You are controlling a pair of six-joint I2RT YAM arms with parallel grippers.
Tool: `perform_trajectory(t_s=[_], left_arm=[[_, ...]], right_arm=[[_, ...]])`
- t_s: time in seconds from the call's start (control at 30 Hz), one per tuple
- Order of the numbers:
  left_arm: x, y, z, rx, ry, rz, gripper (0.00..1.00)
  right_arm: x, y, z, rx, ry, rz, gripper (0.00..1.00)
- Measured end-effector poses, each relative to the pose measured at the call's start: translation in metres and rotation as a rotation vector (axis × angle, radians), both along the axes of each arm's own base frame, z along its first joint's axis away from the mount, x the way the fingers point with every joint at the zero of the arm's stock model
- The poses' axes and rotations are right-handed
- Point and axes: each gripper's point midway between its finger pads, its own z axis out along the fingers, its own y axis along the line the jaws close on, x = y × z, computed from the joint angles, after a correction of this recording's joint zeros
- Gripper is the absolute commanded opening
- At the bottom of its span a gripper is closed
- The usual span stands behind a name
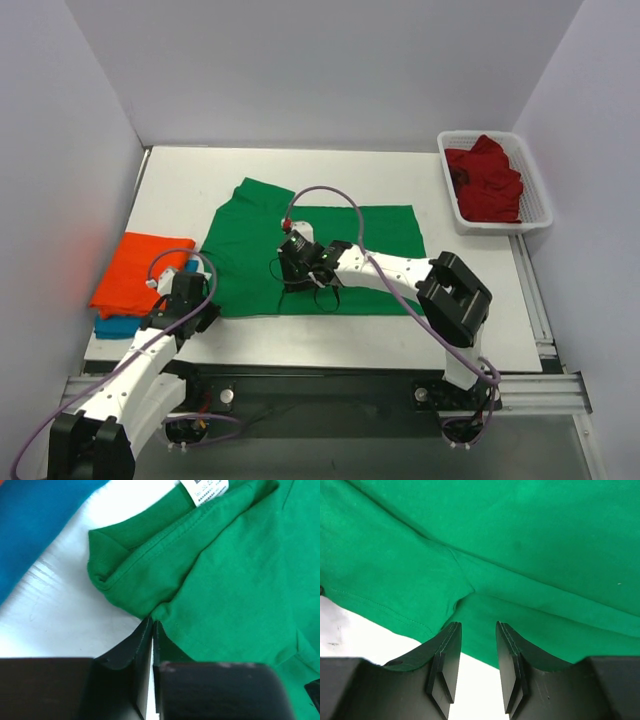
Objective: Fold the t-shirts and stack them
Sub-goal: Fold the flattened tshirt in 1/3 of the way
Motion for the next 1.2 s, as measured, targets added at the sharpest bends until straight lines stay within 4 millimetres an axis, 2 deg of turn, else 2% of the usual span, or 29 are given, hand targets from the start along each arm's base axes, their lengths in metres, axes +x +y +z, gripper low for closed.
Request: perform_trajectory(t_s=[0.07, 0.47, 0.67, 0.97, 1.2], left_arm=[[0.001, -0.002, 0.001, -0.01, -0.005, -0.003, 0.0], [0.014, -0.012, 0.013, -0.05, -0.046, -0.027, 0.0], [0.05, -0.019, 0.031, -0.055, -0.075, -0.027, 0.0], [0.119, -0.034, 0.047, -0.066, -0.111, -0.034, 0.0], [0.168, -0.042, 0.054, -0.079, -0.159, -0.048, 0.0]], right_arm=[[-0.002, 0.001, 0.0, 0.003, 0.002, 0.005, 0.34], [-0.007, 0.004, 0.0, 0.005, 0.004, 0.019, 0.35], [-0.006, -0.011, 0.006, -0.005, -0.017, -0.007, 0.36], [0.008, -0.051, 0.036, 0.015, -0.077, -0.095, 0.36], [0.01, -0.076, 0.035, -0.011, -0.081, -0.135, 0.36]])
